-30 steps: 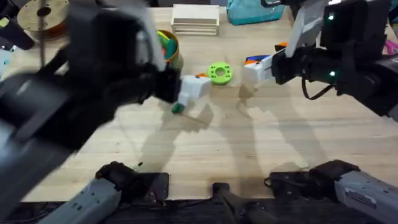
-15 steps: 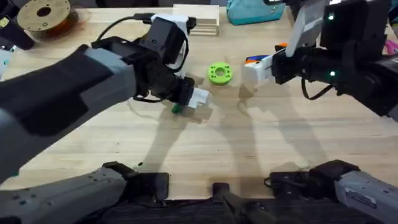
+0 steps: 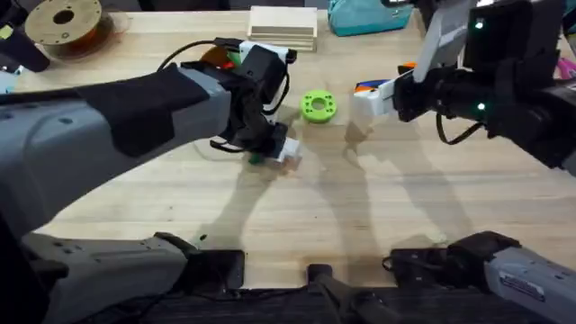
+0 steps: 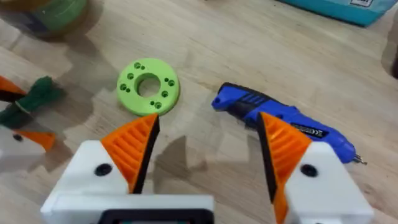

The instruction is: Pick up the gripper from the table and insert it into the empty holder that is missing its gripper. Then pick up a screw, insert it into the mounting hole, and use the screwdriver to tighten it. Finally, clean up the table by picking up the vegetable and placing it into the bucket.

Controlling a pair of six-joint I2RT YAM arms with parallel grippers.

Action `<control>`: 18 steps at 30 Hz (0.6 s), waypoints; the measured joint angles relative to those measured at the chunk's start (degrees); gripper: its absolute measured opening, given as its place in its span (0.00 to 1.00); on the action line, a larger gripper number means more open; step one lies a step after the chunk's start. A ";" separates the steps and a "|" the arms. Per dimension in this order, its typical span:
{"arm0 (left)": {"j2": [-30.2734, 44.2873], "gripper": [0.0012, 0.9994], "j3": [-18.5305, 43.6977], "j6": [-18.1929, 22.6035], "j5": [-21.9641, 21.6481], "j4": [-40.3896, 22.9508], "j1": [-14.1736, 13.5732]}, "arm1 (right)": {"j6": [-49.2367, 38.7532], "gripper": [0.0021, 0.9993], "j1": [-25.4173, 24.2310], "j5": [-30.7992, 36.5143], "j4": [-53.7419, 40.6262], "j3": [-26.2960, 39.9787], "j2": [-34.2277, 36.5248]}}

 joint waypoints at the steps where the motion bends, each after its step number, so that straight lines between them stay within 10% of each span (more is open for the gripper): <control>1: 0.03 0.56 0.00 -0.02 -0.42 0.04 0.00 | -0.01 0.92 0.00 0.00 0.00 0.00 0.00; 5: 0.04 0.03 0.12 0.03 -0.63 0.81 0.00 | -0.02 0.92 0.00 0.01 0.00 0.00 0.00; 13: -1.26 0.02 5.14 -2.22 0.57 -11.83 -0.02 | -0.01 0.92 0.00 0.00 0.00 0.00 0.00; 18: -6.38 0.02 19.00 -2.78 2.10 -22.01 0.00 | -0.01 0.92 0.00 0.01 0.00 0.00 0.00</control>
